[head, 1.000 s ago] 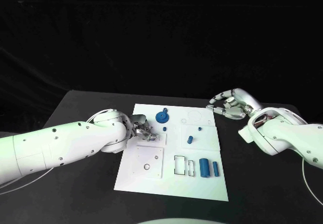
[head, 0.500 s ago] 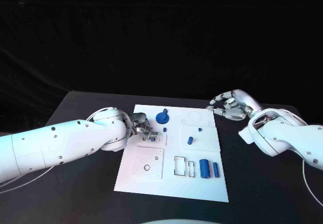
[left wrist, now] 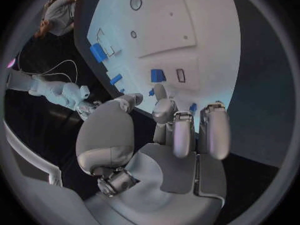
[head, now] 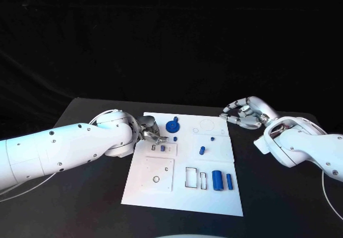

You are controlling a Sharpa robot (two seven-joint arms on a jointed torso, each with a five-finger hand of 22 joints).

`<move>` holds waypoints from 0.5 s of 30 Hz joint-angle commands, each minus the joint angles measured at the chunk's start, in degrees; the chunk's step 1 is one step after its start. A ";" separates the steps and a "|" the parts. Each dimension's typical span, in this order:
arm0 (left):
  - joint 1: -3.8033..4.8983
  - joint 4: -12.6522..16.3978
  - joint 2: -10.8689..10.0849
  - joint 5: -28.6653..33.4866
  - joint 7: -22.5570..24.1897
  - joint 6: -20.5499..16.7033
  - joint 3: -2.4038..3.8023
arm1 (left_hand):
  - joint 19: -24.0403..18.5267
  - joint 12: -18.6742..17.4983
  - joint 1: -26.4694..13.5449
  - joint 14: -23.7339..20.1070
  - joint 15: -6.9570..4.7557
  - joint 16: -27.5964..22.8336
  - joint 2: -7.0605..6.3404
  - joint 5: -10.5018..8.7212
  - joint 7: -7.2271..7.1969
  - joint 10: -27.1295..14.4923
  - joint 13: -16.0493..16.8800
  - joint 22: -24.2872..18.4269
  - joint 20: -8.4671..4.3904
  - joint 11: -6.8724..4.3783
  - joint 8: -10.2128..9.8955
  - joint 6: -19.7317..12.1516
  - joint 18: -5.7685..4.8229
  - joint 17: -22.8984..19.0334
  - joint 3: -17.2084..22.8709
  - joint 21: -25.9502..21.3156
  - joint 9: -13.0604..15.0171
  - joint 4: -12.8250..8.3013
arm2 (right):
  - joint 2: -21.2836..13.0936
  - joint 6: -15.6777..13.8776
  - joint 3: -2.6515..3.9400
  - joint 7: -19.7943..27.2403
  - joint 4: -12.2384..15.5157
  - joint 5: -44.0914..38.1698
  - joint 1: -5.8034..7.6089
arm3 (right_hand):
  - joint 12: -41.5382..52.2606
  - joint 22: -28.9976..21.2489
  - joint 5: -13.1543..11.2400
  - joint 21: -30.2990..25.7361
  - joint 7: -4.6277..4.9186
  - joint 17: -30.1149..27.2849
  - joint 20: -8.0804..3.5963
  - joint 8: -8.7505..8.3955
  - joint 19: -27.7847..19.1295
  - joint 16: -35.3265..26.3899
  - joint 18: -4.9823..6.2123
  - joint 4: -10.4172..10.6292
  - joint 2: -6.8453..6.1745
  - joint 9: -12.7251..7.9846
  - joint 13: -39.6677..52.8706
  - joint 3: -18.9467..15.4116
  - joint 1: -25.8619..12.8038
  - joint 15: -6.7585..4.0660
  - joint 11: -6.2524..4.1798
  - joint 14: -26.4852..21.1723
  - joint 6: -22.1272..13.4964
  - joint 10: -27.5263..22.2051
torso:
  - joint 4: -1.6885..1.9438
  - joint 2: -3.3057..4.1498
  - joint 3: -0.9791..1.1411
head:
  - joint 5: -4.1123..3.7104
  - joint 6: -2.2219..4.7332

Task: Assemble the parts on the task board

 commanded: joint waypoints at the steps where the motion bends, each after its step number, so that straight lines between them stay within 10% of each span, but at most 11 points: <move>1: 1.08 0.49 -0.32 2.06 0.10 1.40 0.16 | -1.17 -4.29 2.04 5.62 0.28 -0.61 -0.33 0.33 0.80 -2.84 -4.15 -3.38 0.13 0.47 -0.85 -1.70 0.32 13.63 -1.59 -2.27 -0.18 0.00 | 0.10 0.53 0.00 0.29 -0.17 -0.53 -0.07 | -0.25 5.49 0.03 -0.24 -0.07 8.37 -0.39 0.29 -0.06 -0.39 0.40 0.03 0.10 0.05 7.08 -0.45 -0.69 -0.28 -0.26 4.49 -0.44 -0.08 | -0.05 -0.04 0.02 | 0.06 0.14; 8: 2.99 0.64 -1.24 7.98 0.66 1.93 0.26 | -6.89 -17.84 7.62 2.70 3.01 -5.89 -0.31 0.59 4.47 -13.44 -17.94 -16.12 2.15 3.75 -6.04 -9.27 2.68 5.46 -4.22 -10.61 -2.69 0.08 | 0.13 0.51 -0.05 0.19 -0.41 -0.37 -0.09 | -0.25 5.48 -0.06 -0.29 -0.07 8.31 -0.40 0.33 -0.07 -0.41 0.41 0.02 0.10 0.04 7.08 -0.56 -0.94 -0.28 -0.26 4.47 -0.49 -0.08 | -0.01 -0.15 0.15 | 0.12 0.34; 14: 3.52 1.29 -2.12 12.57 1.12 1.26 0.02 | -17.49 -22.08 9.24 -5.56 5.31 -19.38 0.61 -0.10 7.08 -20.21 -21.97 -40.31 4.21 6.28 -7.73 -14.00 6.73 -11.13 -7.71 -29.38 -4.36 0.17 | 0.04 0.40 -0.15 0.16 -0.56 0.04 -0.11 | -0.43 5.25 -0.06 -0.62 -0.07 7.97 -0.40 0.34 -0.26 -0.52 0.49 -0.01 0.08 0.04 6.91 -0.58 -0.95 -0.28 -0.26 4.40 -0.51 -0.22 | 0.11 -0.44 0.38 | 0.15 0.33; 15: 3.58 1.62 -2.44 13.32 1.20 0.54 -0.20 | -18.26 -23.42 9.55 -7.78 5.76 -23.48 1.10 -2.75 7.63 -21.64 -23.34 -43.28 4.63 6.88 -8.20 -15.24 7.00 -15.56 -9.51 -32.59 -4.88 0.18 | 0.00 0.39 -0.20 0.16 -0.60 0.20 -0.14 | -0.43 5.25 -0.06 -0.62 -0.07 7.97 -0.40 0.34 -0.26 -0.52 0.49 -0.01 0.08 0.04 6.91 -0.58 -0.95 -0.28 -0.26 4.40 -0.51 -0.22 | 0.17 -0.58 0.44 | 0.06 0.34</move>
